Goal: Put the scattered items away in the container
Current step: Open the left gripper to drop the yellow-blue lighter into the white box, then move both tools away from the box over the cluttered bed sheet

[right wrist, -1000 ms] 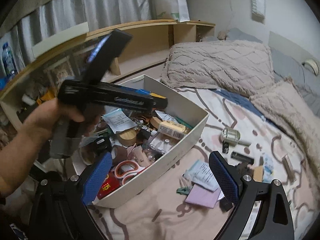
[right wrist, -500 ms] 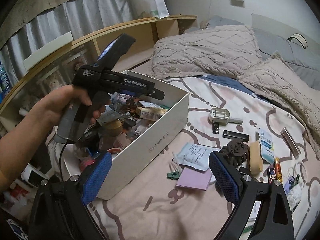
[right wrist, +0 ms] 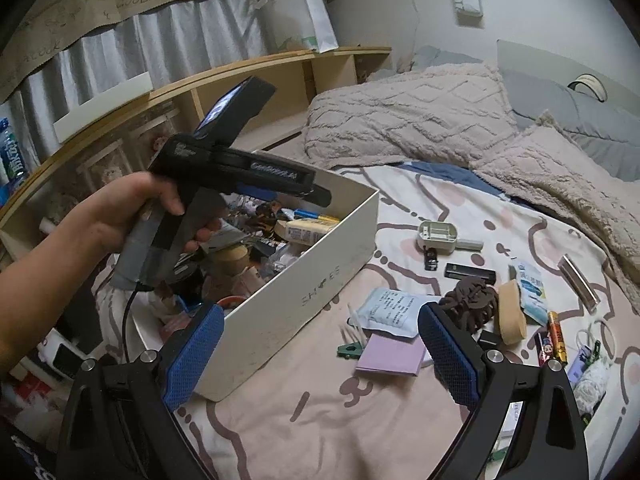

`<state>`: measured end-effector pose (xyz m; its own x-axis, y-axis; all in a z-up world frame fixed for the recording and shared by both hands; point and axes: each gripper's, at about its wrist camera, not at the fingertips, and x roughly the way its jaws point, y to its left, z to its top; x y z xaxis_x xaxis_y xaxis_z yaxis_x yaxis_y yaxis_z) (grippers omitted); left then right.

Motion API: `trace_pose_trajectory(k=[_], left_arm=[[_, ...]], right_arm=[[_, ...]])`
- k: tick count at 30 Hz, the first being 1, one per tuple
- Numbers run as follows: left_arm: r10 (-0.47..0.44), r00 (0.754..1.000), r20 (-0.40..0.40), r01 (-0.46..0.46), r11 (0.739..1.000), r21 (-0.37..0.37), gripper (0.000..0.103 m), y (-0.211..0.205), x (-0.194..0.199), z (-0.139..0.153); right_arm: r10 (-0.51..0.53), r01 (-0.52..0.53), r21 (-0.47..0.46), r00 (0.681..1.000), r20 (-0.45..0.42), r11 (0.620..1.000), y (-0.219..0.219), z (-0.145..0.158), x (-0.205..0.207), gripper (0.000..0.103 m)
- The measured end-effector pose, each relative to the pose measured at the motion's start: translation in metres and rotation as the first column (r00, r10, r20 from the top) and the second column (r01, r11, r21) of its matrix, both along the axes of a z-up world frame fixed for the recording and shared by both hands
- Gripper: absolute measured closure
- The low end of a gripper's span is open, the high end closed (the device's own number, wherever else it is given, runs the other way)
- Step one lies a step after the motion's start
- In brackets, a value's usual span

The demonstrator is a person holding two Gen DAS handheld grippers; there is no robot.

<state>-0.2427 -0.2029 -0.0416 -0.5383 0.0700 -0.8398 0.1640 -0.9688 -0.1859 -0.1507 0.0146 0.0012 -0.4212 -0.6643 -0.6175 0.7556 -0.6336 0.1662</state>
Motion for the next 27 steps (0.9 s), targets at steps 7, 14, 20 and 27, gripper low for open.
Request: trace_pose_trajectory(k=[7,14,20,27], left_arm=[[0.002,0.997,-0.083,-0.004,1.0,-0.026,0.005,0.011,0.021,0.016],[-0.009,0.987,-0.162,-0.002,0.997,-0.073,0.004,0.023,0.048,0.034],[-0.021,0.972,-0.234,-0.004,0.995,-0.104,0.0,0.035,0.07,0.046],[-0.055,0.947,-0.318,0.014,0.991,-0.13,0.0,0.059,0.095,0.054]], right_arm=[[-0.06,0.058,-0.051,0.998,-0.026,0.997,0.015,0.008,0.001,0.0],[-0.108,0.104,-0.087,0.993,-0.037,0.991,0.028,0.01,0.0,0.0],[-0.161,0.155,-0.106,0.986,-0.05,0.982,0.043,0.01,0.001,0.0],[-0.261,0.245,-0.15,0.96,-0.104,0.958,0.073,0.019,0.011,0.0]])
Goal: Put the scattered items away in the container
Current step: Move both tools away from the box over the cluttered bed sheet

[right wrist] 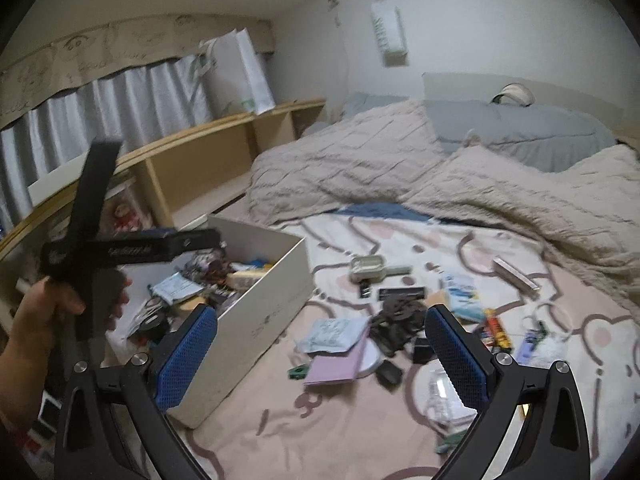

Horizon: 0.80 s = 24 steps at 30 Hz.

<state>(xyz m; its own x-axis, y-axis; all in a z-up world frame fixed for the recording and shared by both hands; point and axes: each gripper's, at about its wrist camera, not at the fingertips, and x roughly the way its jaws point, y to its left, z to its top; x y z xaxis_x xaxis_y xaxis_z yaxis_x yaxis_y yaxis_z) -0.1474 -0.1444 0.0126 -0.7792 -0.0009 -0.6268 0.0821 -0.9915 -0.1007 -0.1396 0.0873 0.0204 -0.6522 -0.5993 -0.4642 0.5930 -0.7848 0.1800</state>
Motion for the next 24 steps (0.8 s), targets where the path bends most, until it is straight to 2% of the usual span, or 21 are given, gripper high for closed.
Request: trace_pose_trajectory(k=[5,12,24], left_arm=[[-0.028,0.999,-0.041,0.027,1.0,-0.012,0.0,0.019,0.013,0.002],[-0.059,0.994,-0.095,0.056,0.998,-0.028,0.0,0.044,0.029,0.002],[-0.097,0.988,-0.121,0.094,0.995,-0.03,0.0,0.081,0.044,-0.012]], right_arm=[[-0.064,0.064,0.007,0.998,-0.026,0.998,0.022,0.0,0.003,0.0],[-0.127,0.127,0.022,0.992,-0.01,0.992,0.05,-0.012,0.005,0.0],[-0.203,0.202,0.064,0.979,0.009,0.977,0.085,-0.029,0.012,0.0]])
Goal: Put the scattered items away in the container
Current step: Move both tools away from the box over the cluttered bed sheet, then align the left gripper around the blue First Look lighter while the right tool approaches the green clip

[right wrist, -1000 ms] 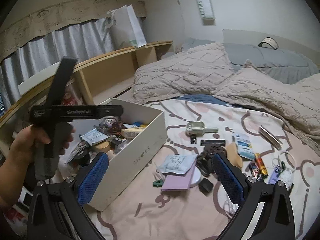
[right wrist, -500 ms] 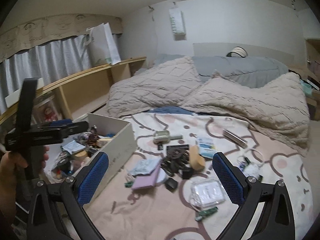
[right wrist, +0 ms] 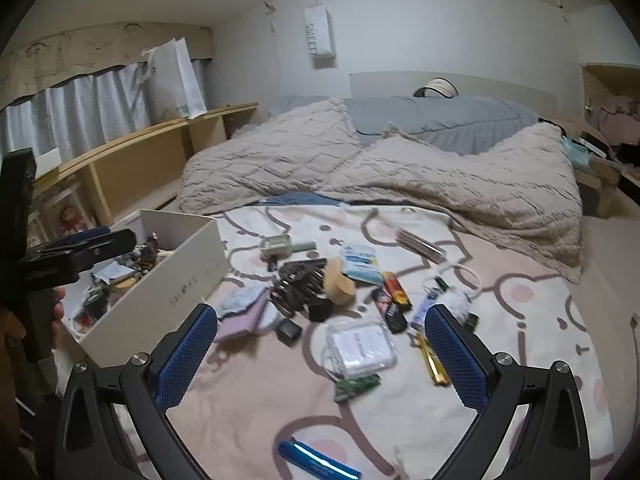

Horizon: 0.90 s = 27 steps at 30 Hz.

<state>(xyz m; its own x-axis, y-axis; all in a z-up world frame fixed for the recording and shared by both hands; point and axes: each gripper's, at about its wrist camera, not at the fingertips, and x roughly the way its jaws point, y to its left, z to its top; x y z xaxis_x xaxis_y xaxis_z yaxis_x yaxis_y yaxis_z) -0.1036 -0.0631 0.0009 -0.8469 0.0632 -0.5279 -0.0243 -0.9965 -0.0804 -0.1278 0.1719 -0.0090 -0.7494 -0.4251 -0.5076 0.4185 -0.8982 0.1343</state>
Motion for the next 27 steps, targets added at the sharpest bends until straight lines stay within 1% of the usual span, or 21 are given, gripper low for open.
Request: trace_pose_trajectory(k=[5,10,15,20,22,27], left_arm=[[-0.034,0.999,0.005,0.034,0.999,0.011,0.0,0.018,0.004,-0.011],[-0.078,0.997,0.025,0.078,0.997,0.0,0.0,0.042,0.005,-0.025],[-0.135,0.99,0.051,0.135,0.991,0.013,0.0,0.068,0.007,-0.043],[-0.198,0.974,0.114,0.193,0.98,0.045,0.0,0.093,0.005,-0.068],[-0.211,0.968,0.137,0.206,0.977,0.054,0.0,0.102,0.006,-0.077],[-0.237,0.954,0.182,0.228,0.971,0.068,0.0,0.119,0.007,-0.095]], right_arm=[[-0.047,0.047,0.007,0.998,0.029,0.999,0.017,-0.008,-0.003,0.0],[-0.082,0.079,0.048,0.995,0.065,0.996,0.032,-0.02,-0.004,0.0],[-0.104,0.097,0.083,0.99,0.094,0.992,0.046,-0.037,-0.003,0.0],[-0.126,0.11,0.116,0.981,0.146,0.987,0.061,-0.056,-0.002,0.0],[-0.123,0.102,0.123,0.977,0.172,0.987,0.066,-0.063,0.0,0.0],[-0.11,0.078,0.156,0.972,0.208,0.985,0.072,-0.083,0.01,0.0]])
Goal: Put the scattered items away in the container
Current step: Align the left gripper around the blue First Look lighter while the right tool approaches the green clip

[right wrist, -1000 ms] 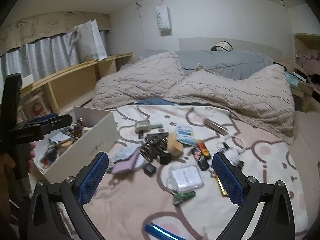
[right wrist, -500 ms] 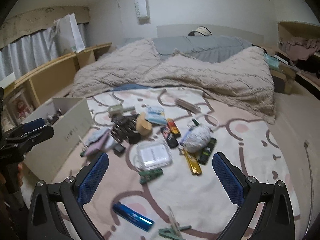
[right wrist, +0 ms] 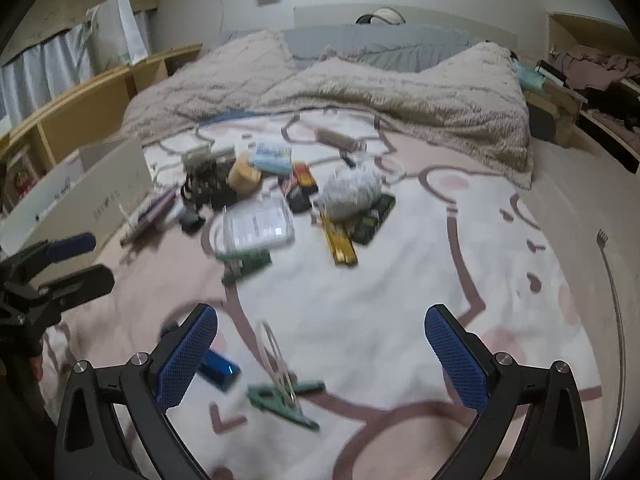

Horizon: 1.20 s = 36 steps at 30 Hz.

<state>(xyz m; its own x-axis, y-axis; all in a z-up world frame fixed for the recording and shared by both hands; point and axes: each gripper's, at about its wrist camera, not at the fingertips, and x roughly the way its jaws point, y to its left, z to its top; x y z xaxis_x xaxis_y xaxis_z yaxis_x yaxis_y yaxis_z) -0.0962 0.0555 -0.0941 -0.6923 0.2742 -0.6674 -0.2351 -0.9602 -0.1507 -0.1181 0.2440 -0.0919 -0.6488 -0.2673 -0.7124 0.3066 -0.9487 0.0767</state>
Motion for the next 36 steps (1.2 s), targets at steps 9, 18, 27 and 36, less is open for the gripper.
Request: trace_pose_trajectory(k=[9,18,27,36], left_arm=[[-0.012,0.998,0.068,0.011,1.0,0.012,0.0,0.018,0.004,-0.023],[0.001,0.994,0.109,-0.001,1.0,0.001,0.0,0.033,0.008,-0.043],[0.058,0.991,0.122,-0.052,0.998,-0.048,0.0,0.051,0.004,-0.063],[0.1,0.99,0.1,-0.091,0.992,-0.093,0.0,0.062,0.001,-0.066]], right_arm=[[0.086,-0.096,0.107,0.992,0.092,0.99,-0.013,-0.039,0.009,0.0],[-0.041,0.036,0.067,0.996,0.081,0.997,0.022,-0.049,0.008,0.0],[-0.044,0.042,0.02,0.998,0.055,0.999,0.031,-0.057,0.009,0.0],[-0.042,0.043,-0.003,0.999,0.031,0.999,0.033,-0.059,0.012,0.0]])
